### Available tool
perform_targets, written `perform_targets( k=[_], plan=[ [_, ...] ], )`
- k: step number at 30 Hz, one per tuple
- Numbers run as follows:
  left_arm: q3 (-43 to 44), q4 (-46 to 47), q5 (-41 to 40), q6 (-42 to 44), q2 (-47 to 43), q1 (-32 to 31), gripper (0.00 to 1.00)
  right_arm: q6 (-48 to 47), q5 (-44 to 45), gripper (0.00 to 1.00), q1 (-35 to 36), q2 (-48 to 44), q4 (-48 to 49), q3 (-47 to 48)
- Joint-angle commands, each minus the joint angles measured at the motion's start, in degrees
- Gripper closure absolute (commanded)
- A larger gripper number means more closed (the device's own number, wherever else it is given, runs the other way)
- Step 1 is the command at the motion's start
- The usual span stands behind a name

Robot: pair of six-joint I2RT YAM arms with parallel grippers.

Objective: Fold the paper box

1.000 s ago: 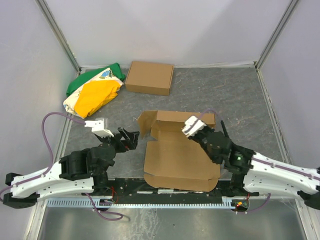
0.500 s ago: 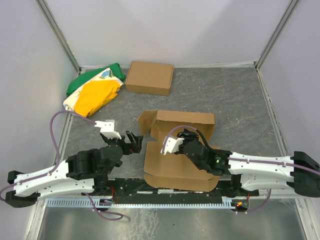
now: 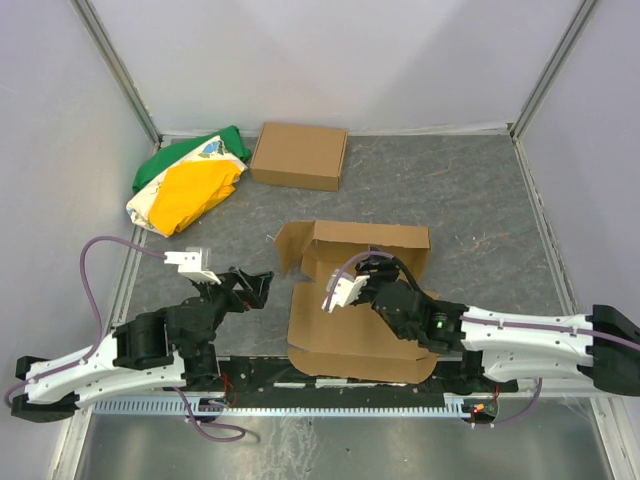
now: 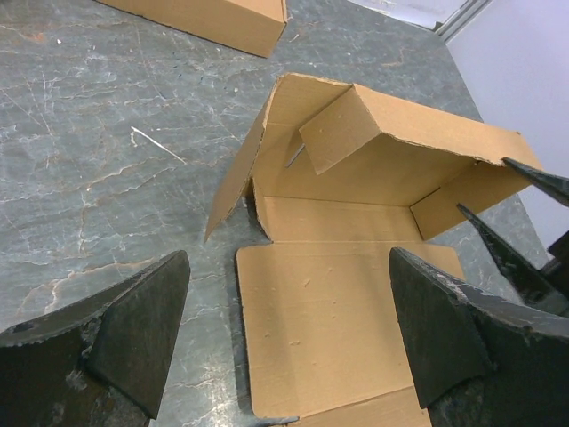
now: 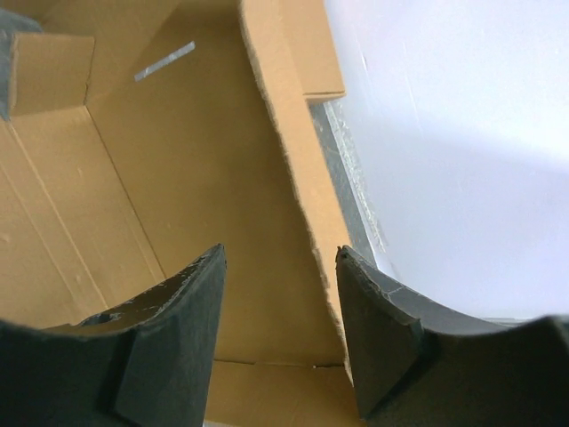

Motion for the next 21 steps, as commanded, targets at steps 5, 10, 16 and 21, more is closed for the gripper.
perform_targets(
  k=[5,10,16,21],
  plan=[
    [0.14,0.89,-1.95,0.81,0.41,-0.05,0.01,1.24,-4.29,0.17,1.44,-10.04,-6.96,2.08],
    [0.01,0.73,-2.1,0.9,-0.71,-0.16,0.01,-3.78,-4.97,0.0,1.43,-12.4,-6.05,-1.57],
    [-0.42,1.08,-2.88,0.9,-3.33,-0.18,0.01,-5.52,-2.73,0.07,1.47,-8.56,-7.2,-0.34],
    [-1.08,1.32,-2.82,0.79,-4.9,-0.58,0.01,-11.1,-0.92,0.16,-0.71,0.3,3.66,-0.68]
  ],
)
